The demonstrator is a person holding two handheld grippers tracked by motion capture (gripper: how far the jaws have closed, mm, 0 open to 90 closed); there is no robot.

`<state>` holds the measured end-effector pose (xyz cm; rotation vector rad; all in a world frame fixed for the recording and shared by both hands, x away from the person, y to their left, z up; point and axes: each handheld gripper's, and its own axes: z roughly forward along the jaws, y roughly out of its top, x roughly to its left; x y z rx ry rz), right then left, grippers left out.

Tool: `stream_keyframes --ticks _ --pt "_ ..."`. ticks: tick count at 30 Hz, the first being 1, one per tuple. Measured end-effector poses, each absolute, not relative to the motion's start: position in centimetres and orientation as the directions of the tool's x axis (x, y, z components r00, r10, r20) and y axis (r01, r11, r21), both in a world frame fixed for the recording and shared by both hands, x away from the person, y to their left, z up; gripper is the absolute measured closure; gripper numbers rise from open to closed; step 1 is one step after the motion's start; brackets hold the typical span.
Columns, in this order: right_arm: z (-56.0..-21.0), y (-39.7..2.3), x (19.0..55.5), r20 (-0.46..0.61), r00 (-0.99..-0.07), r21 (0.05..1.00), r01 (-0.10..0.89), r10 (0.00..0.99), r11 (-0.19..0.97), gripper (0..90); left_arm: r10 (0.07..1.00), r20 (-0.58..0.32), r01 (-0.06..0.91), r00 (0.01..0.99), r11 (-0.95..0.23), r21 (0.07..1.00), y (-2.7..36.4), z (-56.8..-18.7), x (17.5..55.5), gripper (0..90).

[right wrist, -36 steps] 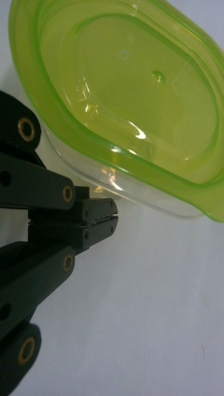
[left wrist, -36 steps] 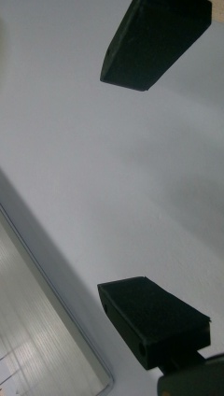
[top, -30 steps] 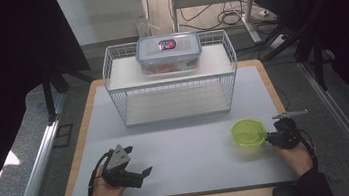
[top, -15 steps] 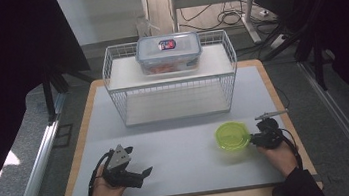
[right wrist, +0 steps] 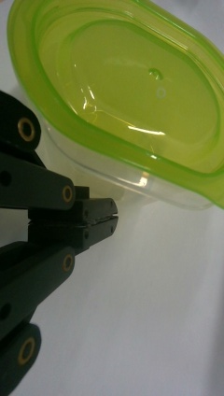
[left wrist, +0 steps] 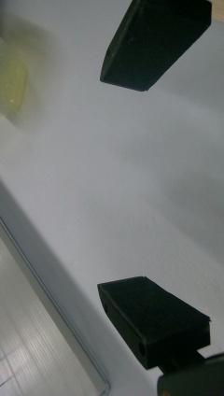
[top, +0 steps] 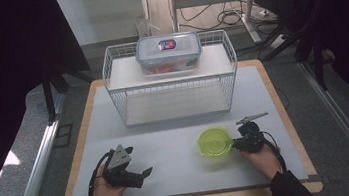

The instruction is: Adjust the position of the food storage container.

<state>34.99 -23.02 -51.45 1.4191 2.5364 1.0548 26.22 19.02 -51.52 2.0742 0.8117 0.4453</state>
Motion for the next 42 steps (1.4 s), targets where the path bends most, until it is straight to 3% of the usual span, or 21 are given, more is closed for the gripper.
stream_keyframes --ticks 12,32,36,42 --pt "-52.1 -18.8 34.7 0.306 -0.624 0.571 0.724 0.719 0.386 90.0 0.684 0.021 0.391 0.729 -0.441 0.807 19.1 -51.5 26.3 3.2" --pt "-52.2 -14.0 34.9 0.269 -0.705 0.596 0.657 0.656 0.462 89.9 0.676 0.011 0.396 0.737 -0.444 0.804 19.0 -51.7 26.3 3.3" --pt "-51.7 -14.9 35.1 0.216 -0.707 0.614 0.634 0.673 0.469 86.7 0.671 0.01 0.397 0.741 -0.45 0.8 19.0 -51.7 26.4 3.5" --pt "-50.9 -16.9 35.4 0.152 -0.702 0.642 0.606 0.696 0.47 73.7 0.675 0.003 0.402 0.738 -0.442 0.802 19.2 -51.7 26.5 3.7"
